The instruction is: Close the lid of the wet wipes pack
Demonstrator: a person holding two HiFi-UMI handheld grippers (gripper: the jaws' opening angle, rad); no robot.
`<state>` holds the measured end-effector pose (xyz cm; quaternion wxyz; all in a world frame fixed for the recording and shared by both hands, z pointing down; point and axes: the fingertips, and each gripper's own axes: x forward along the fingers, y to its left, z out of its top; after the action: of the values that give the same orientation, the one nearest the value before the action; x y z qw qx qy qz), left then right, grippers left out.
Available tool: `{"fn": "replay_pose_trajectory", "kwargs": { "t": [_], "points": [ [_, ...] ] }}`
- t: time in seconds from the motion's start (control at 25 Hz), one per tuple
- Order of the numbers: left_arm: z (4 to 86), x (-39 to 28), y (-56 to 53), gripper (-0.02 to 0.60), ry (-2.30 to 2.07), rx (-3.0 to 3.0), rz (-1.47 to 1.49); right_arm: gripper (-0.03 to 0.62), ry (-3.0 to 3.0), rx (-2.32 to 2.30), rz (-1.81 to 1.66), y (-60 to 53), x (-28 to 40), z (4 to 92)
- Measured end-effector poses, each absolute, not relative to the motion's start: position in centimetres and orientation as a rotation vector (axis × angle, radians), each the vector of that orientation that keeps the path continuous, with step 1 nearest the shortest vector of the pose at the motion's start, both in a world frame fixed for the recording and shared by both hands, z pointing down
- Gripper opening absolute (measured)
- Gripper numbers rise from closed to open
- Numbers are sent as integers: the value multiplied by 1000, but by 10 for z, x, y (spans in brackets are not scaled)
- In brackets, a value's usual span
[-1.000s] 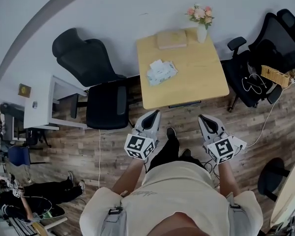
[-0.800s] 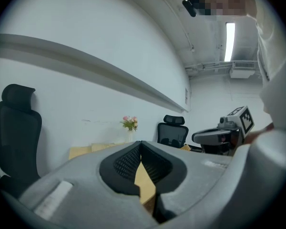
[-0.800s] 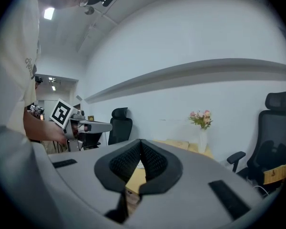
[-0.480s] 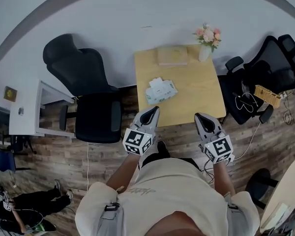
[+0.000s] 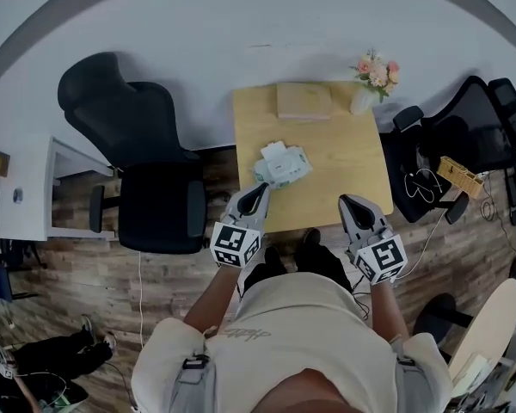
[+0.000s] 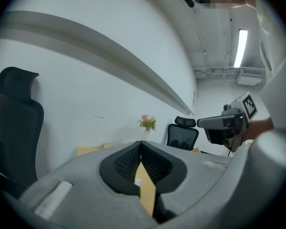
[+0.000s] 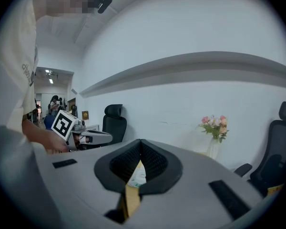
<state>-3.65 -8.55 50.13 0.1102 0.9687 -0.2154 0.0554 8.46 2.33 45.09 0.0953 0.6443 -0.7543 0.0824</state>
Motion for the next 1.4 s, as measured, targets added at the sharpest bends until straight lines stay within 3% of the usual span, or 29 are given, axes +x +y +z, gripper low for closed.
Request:
{"fn": "replay_pose_trajectory", "kwargs": {
  "t": [0.48, 1.0, 1.4],
  "points": [
    [509, -39, -131, 17, -848, 2781, 217, 2, -2384, 1750, 270, -55, 103, 467],
    [503, 23, -193, 17, -1070, 2703, 293, 3, -2550, 1468, 281, -154, 162, 496],
    [534, 39, -208, 17, -1132, 2613, 346, 3, -2559, 1342, 338, -197, 168, 541]
  ]
}}
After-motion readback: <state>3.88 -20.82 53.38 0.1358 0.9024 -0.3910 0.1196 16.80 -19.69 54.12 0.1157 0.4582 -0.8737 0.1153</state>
